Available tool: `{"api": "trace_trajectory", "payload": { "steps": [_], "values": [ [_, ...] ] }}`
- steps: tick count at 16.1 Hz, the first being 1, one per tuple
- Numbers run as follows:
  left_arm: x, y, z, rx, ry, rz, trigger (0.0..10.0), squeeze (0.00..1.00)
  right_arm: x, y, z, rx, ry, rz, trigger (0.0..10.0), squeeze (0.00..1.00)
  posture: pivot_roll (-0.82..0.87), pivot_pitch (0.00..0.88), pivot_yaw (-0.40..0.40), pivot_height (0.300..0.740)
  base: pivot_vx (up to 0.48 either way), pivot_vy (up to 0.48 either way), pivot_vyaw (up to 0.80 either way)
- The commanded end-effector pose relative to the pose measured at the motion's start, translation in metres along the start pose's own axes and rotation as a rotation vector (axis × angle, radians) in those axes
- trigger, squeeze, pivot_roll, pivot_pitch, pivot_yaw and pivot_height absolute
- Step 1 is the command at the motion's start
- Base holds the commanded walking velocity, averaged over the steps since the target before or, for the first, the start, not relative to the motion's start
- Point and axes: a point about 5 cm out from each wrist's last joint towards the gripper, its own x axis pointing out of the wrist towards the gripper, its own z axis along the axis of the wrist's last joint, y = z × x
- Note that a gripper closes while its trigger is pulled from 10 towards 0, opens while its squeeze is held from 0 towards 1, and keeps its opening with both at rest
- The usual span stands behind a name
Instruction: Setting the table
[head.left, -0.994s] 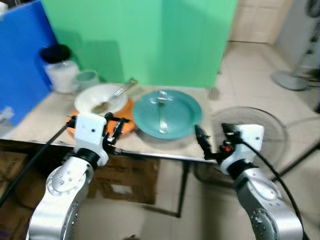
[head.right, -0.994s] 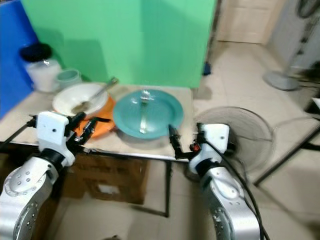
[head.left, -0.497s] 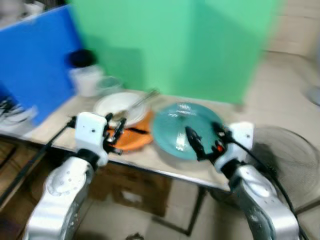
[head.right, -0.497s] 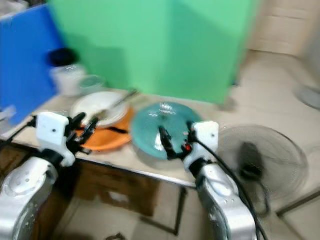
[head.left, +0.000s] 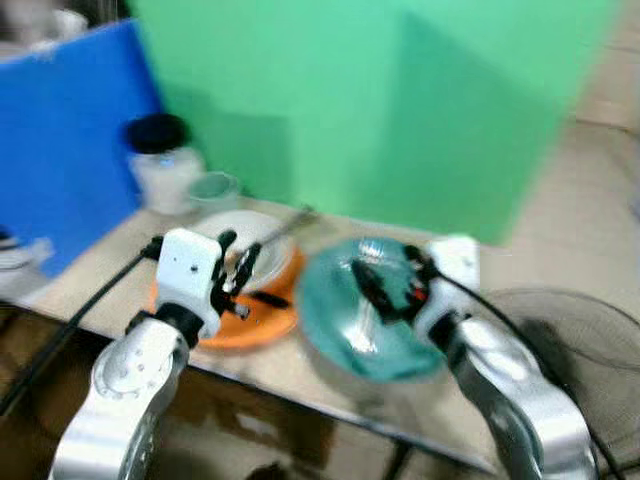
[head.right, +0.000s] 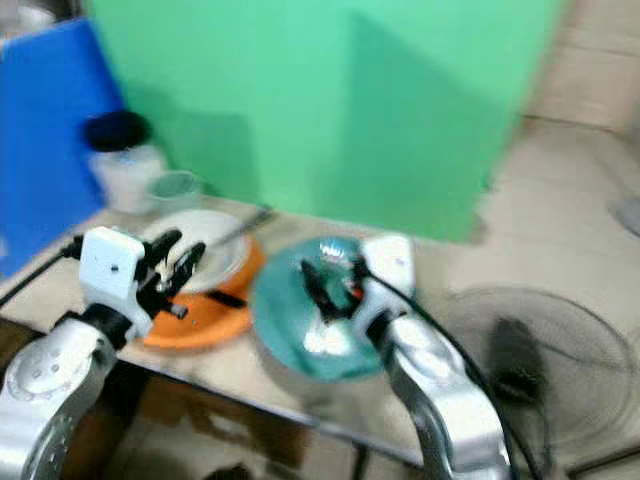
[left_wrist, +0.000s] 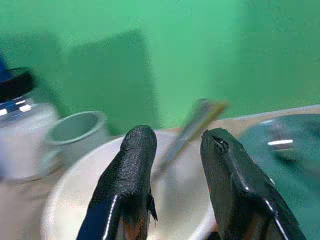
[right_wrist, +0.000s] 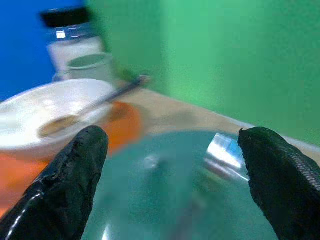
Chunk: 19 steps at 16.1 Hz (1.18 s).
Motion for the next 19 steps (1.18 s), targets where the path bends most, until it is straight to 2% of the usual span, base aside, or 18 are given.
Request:
{"api": "trace_trajectory", "payload": {
  "steps": [1, 3, 4, 5, 7, 8, 10, 11, 12, 14, 16, 17, 18, 19],
  "values": [
    [0.000, 0.001, 0.003, 0.006, -0.001, -0.018, 10.0, 0.00, 0.003, 0.003, -0.001, 0.011, 0.051, 0.008, 10.0, 0.00, 0.22, 0.000, 0.009, 0.727, 0.000, 0.000, 0.00],
    [-0.001, -0.002, 0.003, 0.023, 0.006, -0.059, 10.0, 0.00, 0.008, 0.006, -0.003, 0.031, 0.125, 0.053, 10.0, 0.00, 0.22, 0.000, 0.008, 0.727, 0.000, 0.000, 0.00],
    [-0.002, -0.003, 0.003, 0.025, 0.003, -0.072, 10.0, 0.00, 0.009, 0.007, -0.004, 0.044, 0.158, 0.062, 10.0, 1.00, 0.22, 0.000, 0.007, 0.727, 0.000, 0.000, 0.00],
    [-0.003, -0.005, 0.003, 0.033, 0.002, -0.099, 10.0, 0.00, 0.014, 0.007, -0.009, 0.029, 0.254, 0.050, 10.0, 1.00, 0.22, 0.000, 0.005, 0.727, 0.000, 0.000, 0.00],
    [-0.005, -0.006, 0.003, 0.040, 0.006, -0.125, 10.0, 0.00, 0.019, 0.005, -0.010, -0.001, 0.305, 0.022, 10.0, 1.00, 0.23, 0.000, 0.002, 0.727, 0.000, 0.000, 0.00],
    [-0.006, -0.007, 0.004, 0.046, 0.014, -0.163, 10.0, 0.00, 0.024, 0.002, -0.010, -0.027, 0.354, -0.026, 10.0, 1.00, 0.23, 0.000, 0.002, 0.727, 0.000, 0.000, 0.00],
    [-0.008, -0.011, 0.004, 0.042, 0.026, -0.232, 10.0, 0.00, 0.028, -0.001, -0.008, -0.036, 0.383, -0.066, 10.0, 1.00, 0.23, 0.000, -0.002, 0.727, 0.000, 0.000, 0.00],
    [-0.011, -0.014, 0.002, 0.041, 0.048, -0.295, 10.0, 0.00, 0.030, -0.002, -0.008, -0.034, 0.408, -0.081, 10.0, 0.45, 0.23, 0.000, -0.001, 0.727, 0.000, 0.000, 0.00],
    [-0.013, -0.016, 0.000, 0.037, 0.069, -0.332, 10.0, 0.00, 0.031, -0.002, -0.009, -0.025, 0.425, -0.084, 10.0, 0.00, 0.23, 0.000, -0.001, 0.727, 0.000, 0.000, 0.00],
    [-0.020, -0.020, -0.006, 0.014, 0.135, -0.443, 10.0, 0.00, 0.037, 0.005, -0.015, 0.062, 0.463, -0.052, 10.0, 0.00, 0.22, 0.000, 0.005, 0.727, 0.000, 0.000, 0.00],
    [-0.027, -0.022, -0.010, 0.012, 0.172, -0.498, 10.0, 0.00, 0.040, 0.009, -0.017, 0.104, 0.493, -0.041, 10.0, 0.00, 0.22, 0.000, 0.005, 0.727, 0.000, 0.000, 0.00],
    [-0.030, -0.023, -0.011, 0.006, 0.183, -0.514, 10.0, 0.00, 0.041, 0.009, -0.019, 0.112, 0.522, -0.048, 5.7, 0.00, 0.23, 0.000, 0.003, 0.727, 0.000, 0.000, 0.00],
    [-0.030, -0.024, -0.011, 0.006, 0.184, -0.518, 10.0, 0.00, 0.040, 0.009, -0.019, 0.116, 0.533, -0.052, 5.7, 0.00, 0.23, 0.000, 0.003, 0.727, 0.000, 0.000, 0.00],
    [-0.031, -0.023, -0.011, 0.007, 0.186, -0.519, 10.0, 0.00, 0.040, 0.009, -0.020, 0.123, 0.559, -0.057, 3.4, 0.00, 0.23, 0.000, 0.003, 0.727, 0.000, 0.000, 0.00]
  ]
}}
